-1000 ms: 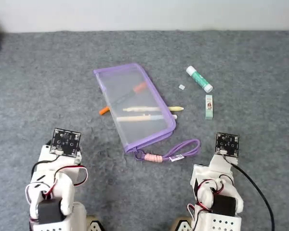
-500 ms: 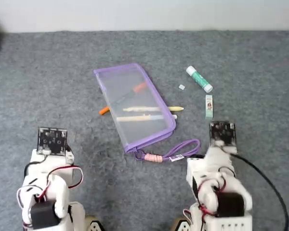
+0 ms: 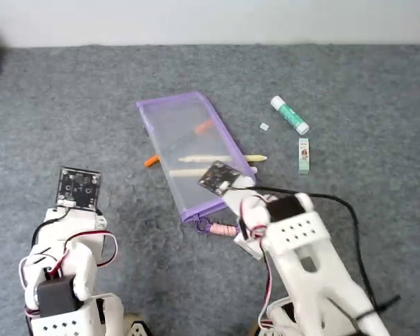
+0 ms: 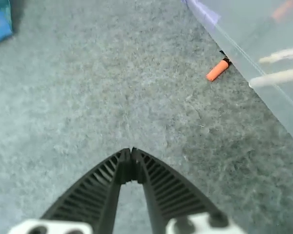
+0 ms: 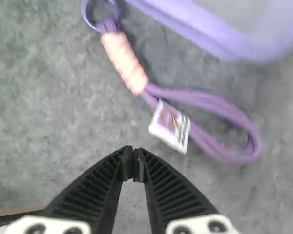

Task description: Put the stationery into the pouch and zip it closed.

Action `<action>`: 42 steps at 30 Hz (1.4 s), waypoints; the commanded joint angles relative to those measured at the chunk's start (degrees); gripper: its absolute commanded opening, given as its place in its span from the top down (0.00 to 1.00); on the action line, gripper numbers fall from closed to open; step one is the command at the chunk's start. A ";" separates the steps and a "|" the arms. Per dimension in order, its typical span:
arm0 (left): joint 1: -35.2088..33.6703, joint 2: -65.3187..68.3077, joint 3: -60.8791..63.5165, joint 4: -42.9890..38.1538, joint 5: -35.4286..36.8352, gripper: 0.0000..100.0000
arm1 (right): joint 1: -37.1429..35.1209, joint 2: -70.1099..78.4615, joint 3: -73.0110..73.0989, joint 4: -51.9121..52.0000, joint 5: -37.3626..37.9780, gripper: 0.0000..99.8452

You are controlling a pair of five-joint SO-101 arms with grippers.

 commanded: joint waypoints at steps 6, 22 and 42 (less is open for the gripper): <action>-5.45 0.70 -0.92 -0.44 -11.08 0.98 | -5.23 11.38 -9.49 -2.95 1.76 0.73; -13.01 0.70 -0.57 -0.09 -8.35 0.80 | -11.47 27.12 -11.96 -14.20 8.53 0.78; -12.75 0.70 0.40 -0.53 -6.86 0.84 | -11.30 39.96 -28.84 -5.23 8.00 0.99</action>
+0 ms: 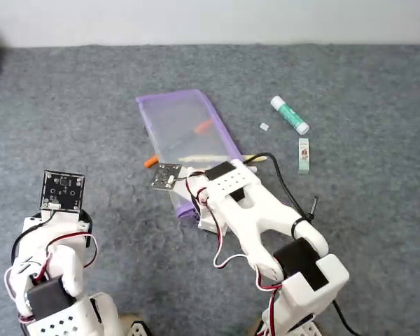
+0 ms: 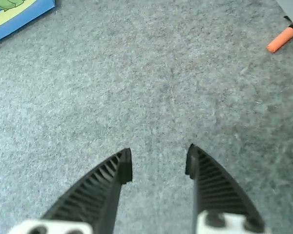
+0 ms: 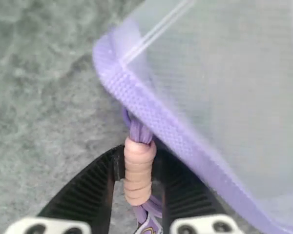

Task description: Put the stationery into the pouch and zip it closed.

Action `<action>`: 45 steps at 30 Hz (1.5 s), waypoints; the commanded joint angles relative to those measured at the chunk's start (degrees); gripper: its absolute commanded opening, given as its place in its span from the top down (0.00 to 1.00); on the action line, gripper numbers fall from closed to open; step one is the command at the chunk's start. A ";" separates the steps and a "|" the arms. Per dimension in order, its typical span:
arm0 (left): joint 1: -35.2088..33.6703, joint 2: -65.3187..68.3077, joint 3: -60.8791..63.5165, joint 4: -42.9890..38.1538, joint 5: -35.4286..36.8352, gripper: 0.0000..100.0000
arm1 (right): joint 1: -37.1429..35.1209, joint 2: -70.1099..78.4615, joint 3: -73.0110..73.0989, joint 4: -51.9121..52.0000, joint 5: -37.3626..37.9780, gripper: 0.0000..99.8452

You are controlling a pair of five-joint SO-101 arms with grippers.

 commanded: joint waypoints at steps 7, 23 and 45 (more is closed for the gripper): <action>-0.09 -0.18 -1.10 -0.62 0.62 0.99 | -0.66 -11.38 -10.81 10.68 -6.59 0.99; 17.58 16.79 -15.78 -0.62 7.47 0.81 | -1.89 -20.88 -21.63 12.00 -8.53 0.99; 36.22 49.93 -33.19 -8.62 28.40 0.80 | -2.15 -20.97 -28.75 11.38 -10.90 0.99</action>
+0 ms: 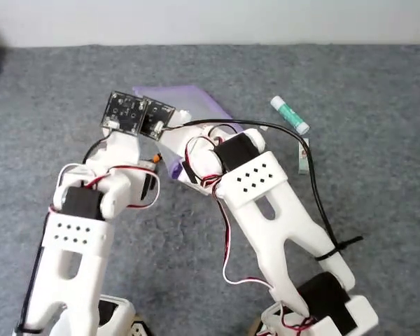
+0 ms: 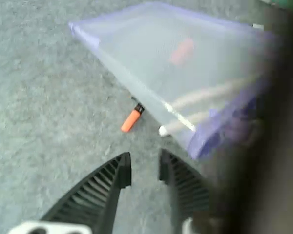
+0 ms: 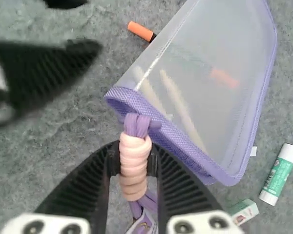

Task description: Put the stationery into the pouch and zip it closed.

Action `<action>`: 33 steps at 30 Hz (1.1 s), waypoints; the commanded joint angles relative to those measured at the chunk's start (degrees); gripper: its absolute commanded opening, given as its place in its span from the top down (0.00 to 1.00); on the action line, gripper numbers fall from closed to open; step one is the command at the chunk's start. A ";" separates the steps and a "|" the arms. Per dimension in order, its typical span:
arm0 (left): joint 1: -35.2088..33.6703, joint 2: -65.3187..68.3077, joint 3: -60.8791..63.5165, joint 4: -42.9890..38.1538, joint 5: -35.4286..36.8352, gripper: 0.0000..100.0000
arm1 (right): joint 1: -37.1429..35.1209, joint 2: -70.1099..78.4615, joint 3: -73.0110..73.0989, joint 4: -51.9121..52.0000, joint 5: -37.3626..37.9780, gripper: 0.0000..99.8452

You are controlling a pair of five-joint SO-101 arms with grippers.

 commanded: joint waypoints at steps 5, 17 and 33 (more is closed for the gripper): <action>0.88 2.11 -1.45 -0.97 12.22 0.75 | -0.13 -2.51 -8.70 -0.13 -5.10 0.99; -0.53 2.02 -4.53 -0.62 14.42 0.75 | -0.04 -2.51 -8.35 -0.22 -8.44 0.99; -4.84 2.02 -7.87 2.99 14.68 0.75 | -0.04 -2.42 -8.35 -0.22 -12.22 0.99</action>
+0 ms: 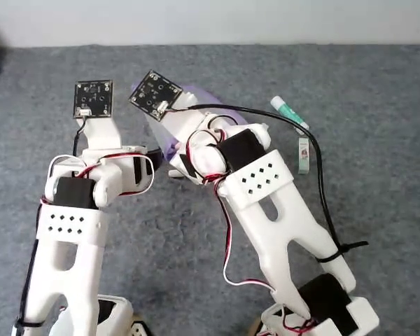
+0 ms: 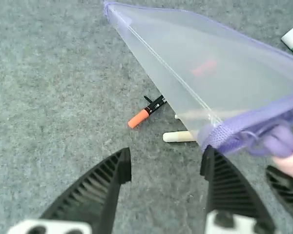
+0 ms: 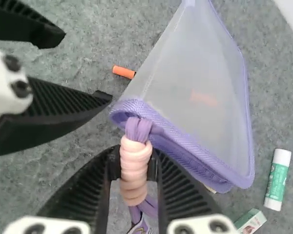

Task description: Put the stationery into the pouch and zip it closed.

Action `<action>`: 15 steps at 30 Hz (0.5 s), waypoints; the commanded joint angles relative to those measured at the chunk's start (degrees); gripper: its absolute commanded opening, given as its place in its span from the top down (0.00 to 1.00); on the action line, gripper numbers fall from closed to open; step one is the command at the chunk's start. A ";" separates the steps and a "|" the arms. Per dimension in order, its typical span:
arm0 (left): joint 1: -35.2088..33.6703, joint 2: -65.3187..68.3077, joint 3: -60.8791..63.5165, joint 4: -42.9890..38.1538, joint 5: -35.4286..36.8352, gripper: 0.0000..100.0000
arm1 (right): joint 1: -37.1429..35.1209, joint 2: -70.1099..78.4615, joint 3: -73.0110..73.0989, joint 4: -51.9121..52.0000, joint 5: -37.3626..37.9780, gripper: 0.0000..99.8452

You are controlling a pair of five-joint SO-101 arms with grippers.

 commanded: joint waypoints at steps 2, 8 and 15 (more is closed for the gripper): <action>0.53 -0.18 -2.77 0.35 0.70 0.75 | 0.13 -2.33 -2.90 -0.22 -3.43 0.99; 3.87 0.09 -2.68 0.00 0.70 0.75 | 0.13 -2.42 -3.25 -0.22 -3.69 0.99; 4.04 0.26 -0.40 -5.01 0.70 0.75 | 0.04 -2.95 -3.25 -0.22 -3.69 0.99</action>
